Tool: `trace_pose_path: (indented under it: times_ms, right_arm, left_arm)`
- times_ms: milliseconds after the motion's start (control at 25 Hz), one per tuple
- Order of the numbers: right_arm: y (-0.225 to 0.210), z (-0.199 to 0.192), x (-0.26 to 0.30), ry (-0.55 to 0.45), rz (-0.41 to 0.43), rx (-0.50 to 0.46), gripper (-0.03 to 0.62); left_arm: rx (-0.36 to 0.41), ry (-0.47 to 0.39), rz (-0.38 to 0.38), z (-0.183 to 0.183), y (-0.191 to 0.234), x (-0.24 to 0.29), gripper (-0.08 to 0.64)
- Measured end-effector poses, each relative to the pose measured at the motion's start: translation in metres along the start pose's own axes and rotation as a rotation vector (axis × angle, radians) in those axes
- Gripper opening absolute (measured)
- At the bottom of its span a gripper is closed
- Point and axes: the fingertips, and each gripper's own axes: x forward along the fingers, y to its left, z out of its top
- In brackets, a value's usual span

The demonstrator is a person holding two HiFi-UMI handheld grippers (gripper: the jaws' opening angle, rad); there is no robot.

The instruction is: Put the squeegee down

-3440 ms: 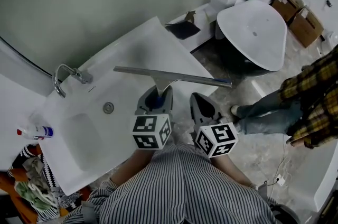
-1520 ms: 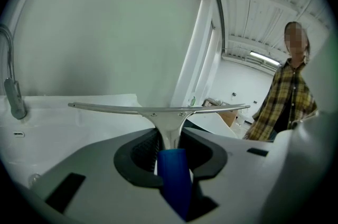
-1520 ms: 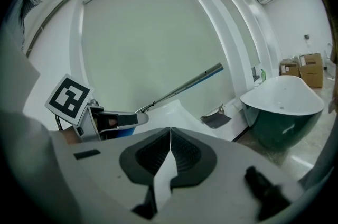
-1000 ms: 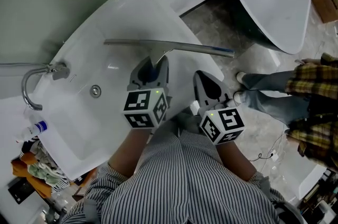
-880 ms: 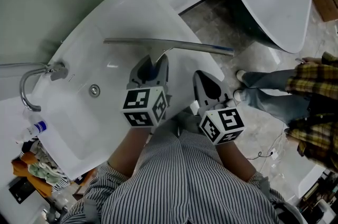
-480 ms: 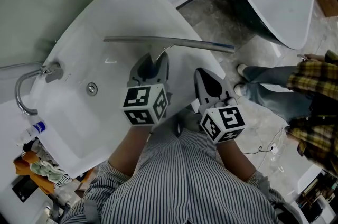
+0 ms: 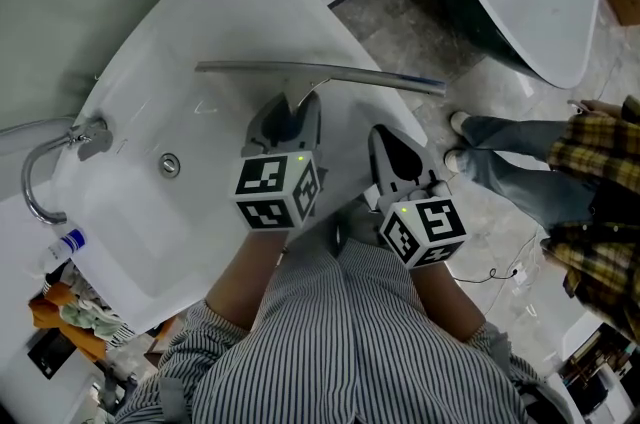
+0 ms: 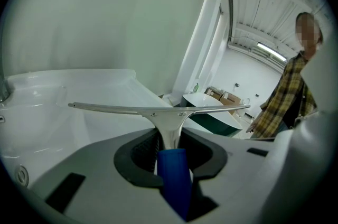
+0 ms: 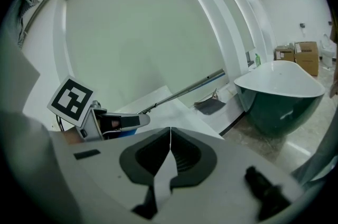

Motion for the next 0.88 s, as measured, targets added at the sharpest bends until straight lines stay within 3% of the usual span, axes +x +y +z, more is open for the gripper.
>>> trace_pose_path:
  times_ms: [880]
  right_arm:
    - [-0.010, 0.001, 0.006, 0.021, 0.009, 0.000, 0.017]
  left_arm:
    - [0.044, 0.087, 0.056, -0.015, 0.008, 0.023, 0.114]
